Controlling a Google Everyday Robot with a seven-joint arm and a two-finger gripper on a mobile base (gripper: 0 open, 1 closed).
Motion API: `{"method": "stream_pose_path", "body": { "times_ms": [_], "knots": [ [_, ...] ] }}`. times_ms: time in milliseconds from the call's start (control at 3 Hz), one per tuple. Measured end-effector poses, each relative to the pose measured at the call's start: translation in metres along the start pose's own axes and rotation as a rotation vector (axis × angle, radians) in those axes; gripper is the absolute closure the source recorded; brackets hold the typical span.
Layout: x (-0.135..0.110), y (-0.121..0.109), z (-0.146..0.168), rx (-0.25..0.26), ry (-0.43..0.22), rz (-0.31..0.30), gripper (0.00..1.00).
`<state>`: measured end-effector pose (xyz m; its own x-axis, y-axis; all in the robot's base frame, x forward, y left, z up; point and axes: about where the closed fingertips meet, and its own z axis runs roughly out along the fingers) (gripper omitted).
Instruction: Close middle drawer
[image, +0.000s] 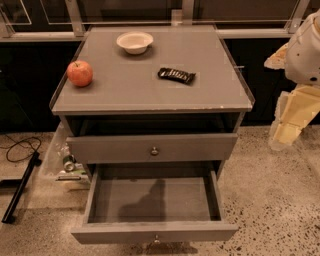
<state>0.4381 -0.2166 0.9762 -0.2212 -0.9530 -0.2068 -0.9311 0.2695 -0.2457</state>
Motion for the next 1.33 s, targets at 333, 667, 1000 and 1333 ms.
{"method": "stream_pose_path", "body": {
  "times_ms": [333, 667, 1000, 1333],
  "knots": [
    [0.000, 0.004, 0.000, 0.008, -0.009, -0.010, 0.00],
    [0.007, 0.026, 0.014, -0.011, -0.038, -0.014, 0.00],
    [0.024, 0.059, 0.052, -0.061, -0.072, 0.005, 0.00],
    [0.035, 0.086, 0.100, -0.103, -0.095, 0.009, 0.19]
  ]
}}
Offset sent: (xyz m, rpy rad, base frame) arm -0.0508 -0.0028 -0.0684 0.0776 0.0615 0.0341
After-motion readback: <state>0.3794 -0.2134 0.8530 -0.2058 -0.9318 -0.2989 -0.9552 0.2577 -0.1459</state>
